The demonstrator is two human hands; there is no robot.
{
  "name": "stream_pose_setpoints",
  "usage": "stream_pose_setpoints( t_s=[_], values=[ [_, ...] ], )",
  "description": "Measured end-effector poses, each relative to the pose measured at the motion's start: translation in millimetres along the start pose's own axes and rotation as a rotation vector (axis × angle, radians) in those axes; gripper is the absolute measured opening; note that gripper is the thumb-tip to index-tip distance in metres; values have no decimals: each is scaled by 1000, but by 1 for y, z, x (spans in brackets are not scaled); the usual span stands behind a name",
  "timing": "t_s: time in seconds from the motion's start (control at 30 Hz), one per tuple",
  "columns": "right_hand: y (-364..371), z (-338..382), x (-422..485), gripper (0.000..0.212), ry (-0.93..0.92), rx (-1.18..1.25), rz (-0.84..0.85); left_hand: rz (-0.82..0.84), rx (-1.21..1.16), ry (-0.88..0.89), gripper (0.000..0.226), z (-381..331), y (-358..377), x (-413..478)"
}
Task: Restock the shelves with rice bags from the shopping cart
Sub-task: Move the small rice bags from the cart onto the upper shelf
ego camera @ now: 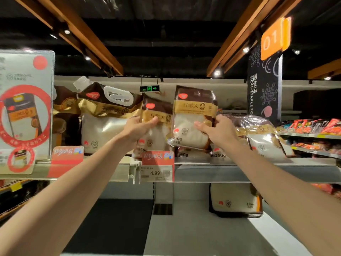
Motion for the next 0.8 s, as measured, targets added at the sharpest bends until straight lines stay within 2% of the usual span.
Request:
stream_pose_setpoints(
  t_s=[0.07,0.17,0.37,0.47,0.57,0.63,0.67,0.73,0.77,0.8],
  values=[
    [3,-9,-2,42,8,-127,87,0,63,-42,24,16,-3,-1],
    [3,-14,-4,64,28,-167,200,43,103,-61,23,18,-6,1],
    [-5,-7,-2,57,-15,-230,179,123,-15,-124,23,18,-18,1],
    [-4,-3,-8,55,-46,-443,216,132,-25,-170,41,21,-20,-1],
    [-4,1,-13,71,-67,-718,195,165,122,-131,33,19,-19,-2],
    [-5,2,-18,73,-59,-698,175,105,261,-81,28,13,-12,-7],
    [-6,4,-22,69,-52,-652,156,33,347,-57,35,8,-9,-13],
    [-7,7,-30,70,-85,-543,114,-132,635,-22,75,3,-9,-17],
    [-6,8,-34,68,-108,-495,120,-154,757,-36,94,5,-9,-17],
    [-6,9,-39,62,-116,-449,159,-126,803,-55,104,6,-7,-20]
  ],
)
Point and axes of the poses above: each hand's wrist, its own x-axis towards the middle knuckle, its own y-axis out of the palm, z = x × y, the point moved 3 cm from there along x, towards the middle knuckle, and after that the axes turned 7 degrees about x, right-handed, at the moved point
